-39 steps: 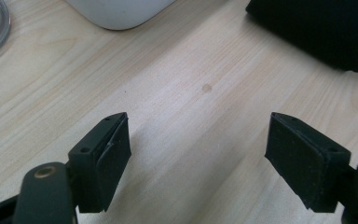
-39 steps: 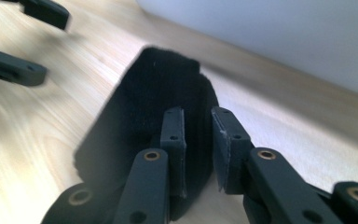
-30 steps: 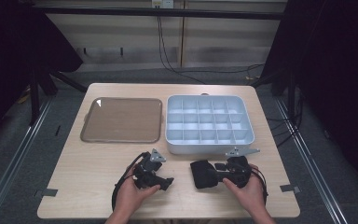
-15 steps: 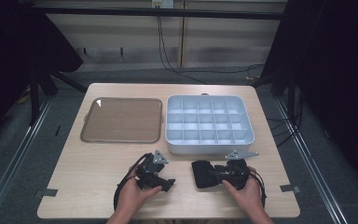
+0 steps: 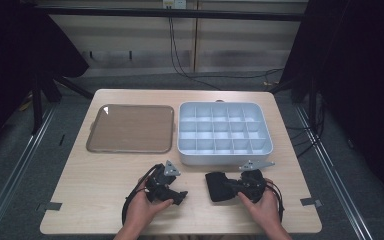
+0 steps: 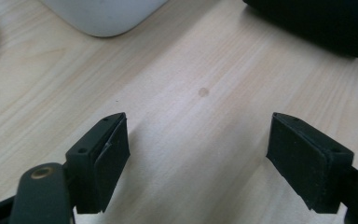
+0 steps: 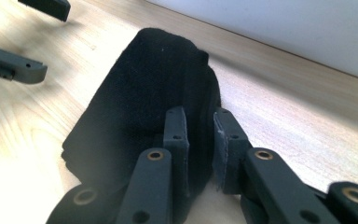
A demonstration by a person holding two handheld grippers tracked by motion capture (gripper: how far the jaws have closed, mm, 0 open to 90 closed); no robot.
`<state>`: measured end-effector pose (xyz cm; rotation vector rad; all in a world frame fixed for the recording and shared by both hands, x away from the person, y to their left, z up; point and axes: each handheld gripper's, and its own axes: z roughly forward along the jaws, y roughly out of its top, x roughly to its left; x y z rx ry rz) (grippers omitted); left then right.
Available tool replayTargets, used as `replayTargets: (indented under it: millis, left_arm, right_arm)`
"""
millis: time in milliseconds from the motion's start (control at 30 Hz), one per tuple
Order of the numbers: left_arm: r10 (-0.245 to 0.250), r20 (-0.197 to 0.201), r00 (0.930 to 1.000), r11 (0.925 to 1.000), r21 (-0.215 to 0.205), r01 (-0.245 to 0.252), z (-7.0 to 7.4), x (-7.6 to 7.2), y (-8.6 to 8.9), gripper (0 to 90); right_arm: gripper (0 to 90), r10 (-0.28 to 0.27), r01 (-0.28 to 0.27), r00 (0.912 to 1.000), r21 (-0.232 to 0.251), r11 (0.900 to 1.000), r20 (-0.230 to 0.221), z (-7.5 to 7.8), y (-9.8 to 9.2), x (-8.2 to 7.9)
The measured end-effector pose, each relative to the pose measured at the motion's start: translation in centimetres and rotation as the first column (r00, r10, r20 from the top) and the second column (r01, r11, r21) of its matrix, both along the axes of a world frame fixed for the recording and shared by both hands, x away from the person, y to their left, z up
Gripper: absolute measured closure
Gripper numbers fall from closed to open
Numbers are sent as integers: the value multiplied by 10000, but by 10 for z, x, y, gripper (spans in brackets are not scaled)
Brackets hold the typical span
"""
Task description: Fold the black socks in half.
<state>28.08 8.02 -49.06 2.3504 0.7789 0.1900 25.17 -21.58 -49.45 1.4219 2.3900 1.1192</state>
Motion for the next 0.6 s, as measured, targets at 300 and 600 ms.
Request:
replayTargets:
  millis: [300, 600]
  left_arm:
    - [97, 88, 9999, 10000, -23, -97, 1, 5, 4, 201]
    - [47, 297, 9995, 10000, 29, -48, -2, 6, 5, 178]
  right_arm:
    - [801, -41, 54, 9996, 460, 9989, -296, 5, -5, 4]
    - [803, -182, 196, 9996, 651, 9977, -216, 17, -11, 4]
